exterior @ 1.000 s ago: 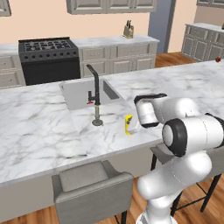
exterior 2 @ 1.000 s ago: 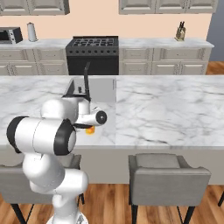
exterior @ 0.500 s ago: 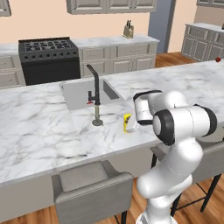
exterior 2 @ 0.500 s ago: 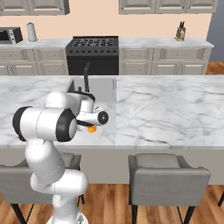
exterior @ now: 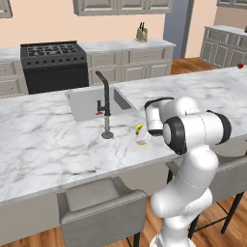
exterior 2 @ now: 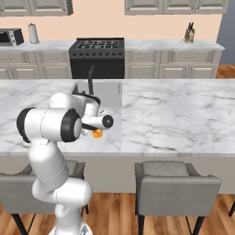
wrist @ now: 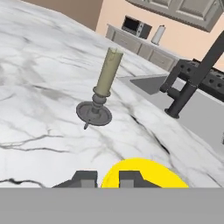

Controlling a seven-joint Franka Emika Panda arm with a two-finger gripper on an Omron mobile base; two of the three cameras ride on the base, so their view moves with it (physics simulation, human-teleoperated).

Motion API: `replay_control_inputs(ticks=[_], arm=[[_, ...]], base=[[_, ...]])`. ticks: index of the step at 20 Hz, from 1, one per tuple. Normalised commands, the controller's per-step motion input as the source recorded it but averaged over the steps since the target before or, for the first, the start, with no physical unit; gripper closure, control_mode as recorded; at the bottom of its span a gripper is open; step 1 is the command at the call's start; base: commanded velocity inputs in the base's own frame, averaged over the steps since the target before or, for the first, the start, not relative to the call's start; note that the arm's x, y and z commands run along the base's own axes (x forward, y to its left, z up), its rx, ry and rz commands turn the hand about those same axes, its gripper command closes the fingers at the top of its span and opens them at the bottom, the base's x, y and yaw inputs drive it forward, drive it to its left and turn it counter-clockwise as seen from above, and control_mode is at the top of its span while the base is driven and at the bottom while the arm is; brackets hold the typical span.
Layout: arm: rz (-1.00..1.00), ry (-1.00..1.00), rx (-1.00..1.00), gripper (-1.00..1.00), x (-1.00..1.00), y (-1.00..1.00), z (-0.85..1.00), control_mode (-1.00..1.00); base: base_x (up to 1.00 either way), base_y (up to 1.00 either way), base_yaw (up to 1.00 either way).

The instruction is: Open the cabinet directly in front. Then move the liquor and the cup to the dining counter with the candle on it.

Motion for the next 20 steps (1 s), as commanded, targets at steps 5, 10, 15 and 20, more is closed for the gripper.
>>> replay_control_inputs(ticks=[5, 10, 15, 20], arm=[[-0.01, 0.0, 0.0, -1.0, 0.0, 0.0, 0.06, -1.0], [-0.11, 0.02, 0.0, -1.0, 0.0, 0.01, 0.89, -1.0], [-0.13, 0.06, 0.0, -1.0, -0.16, 0.0, 1.0, -1.0], [-0.14, 0.14, 0.0, -1.0, -0.52, -0.08, 1.0, -1.0]], base=[[0.0, 0.0, 0.0], [0.0, 0.0, 0.0], [0.0, 0.0, 0.0], [0.0, 0.0, 0.0]])
